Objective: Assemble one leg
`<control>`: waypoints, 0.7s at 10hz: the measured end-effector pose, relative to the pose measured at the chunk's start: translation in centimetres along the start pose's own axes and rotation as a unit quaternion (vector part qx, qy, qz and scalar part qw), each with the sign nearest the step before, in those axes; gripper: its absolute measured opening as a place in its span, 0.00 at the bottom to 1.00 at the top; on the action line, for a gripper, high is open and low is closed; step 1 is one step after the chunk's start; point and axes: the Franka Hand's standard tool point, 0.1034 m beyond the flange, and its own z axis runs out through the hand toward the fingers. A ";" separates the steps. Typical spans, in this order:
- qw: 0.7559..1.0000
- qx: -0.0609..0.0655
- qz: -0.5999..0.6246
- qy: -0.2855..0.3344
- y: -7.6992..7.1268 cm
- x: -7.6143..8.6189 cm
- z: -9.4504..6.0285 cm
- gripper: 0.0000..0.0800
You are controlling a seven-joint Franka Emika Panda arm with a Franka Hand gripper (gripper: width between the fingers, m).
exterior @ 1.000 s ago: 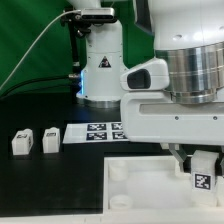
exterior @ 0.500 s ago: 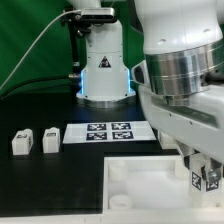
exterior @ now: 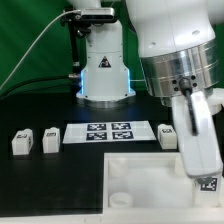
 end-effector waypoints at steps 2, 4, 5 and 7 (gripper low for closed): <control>0.999 0.003 0.052 0.004 -0.1 0.0 -0.1 0.38; 0.999 0.001 0.054 0.004 0.0 0.0 0.1 0.38; 0.999 0.001 0.054 0.004 0.1 -0.1 0.1 0.69; 0.999 0.002 0.041 0.002 0.3 -0.8 -0.2 0.78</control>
Offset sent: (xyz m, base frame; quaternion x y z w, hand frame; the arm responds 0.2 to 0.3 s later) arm 0.0000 0.0000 0.0000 0.0000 0.0000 0.0000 1.0000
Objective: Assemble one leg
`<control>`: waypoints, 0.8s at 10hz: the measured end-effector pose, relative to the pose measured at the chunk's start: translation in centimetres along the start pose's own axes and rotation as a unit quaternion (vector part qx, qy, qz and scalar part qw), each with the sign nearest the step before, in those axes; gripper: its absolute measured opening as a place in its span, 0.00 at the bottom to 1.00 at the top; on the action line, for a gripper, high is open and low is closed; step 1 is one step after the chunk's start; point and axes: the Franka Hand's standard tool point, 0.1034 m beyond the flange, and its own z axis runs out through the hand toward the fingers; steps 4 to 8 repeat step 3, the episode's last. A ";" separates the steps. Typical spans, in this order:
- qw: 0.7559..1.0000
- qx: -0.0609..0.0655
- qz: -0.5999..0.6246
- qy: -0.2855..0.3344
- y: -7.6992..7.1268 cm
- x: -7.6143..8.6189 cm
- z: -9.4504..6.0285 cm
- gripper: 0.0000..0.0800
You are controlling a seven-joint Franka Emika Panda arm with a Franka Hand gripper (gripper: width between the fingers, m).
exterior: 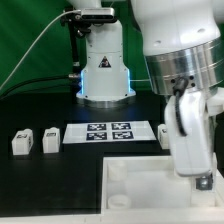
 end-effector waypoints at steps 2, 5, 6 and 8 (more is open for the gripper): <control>1.000 0.005 -0.003 -0.008 0.4 -1.1 -1.4 0.81; 1.000 0.004 -0.008 -0.010 0.5 -1.6 -1.8 0.81; 1.000 0.004 -0.008 -0.010 0.5 -1.6 -1.8 0.81; 1.000 0.004 -0.008 -0.010 0.5 -1.6 -1.8 0.81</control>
Offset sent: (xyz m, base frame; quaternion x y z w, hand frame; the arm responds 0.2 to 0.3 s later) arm 0.0000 0.0000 0.0000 0.0000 0.0000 0.0000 1.0000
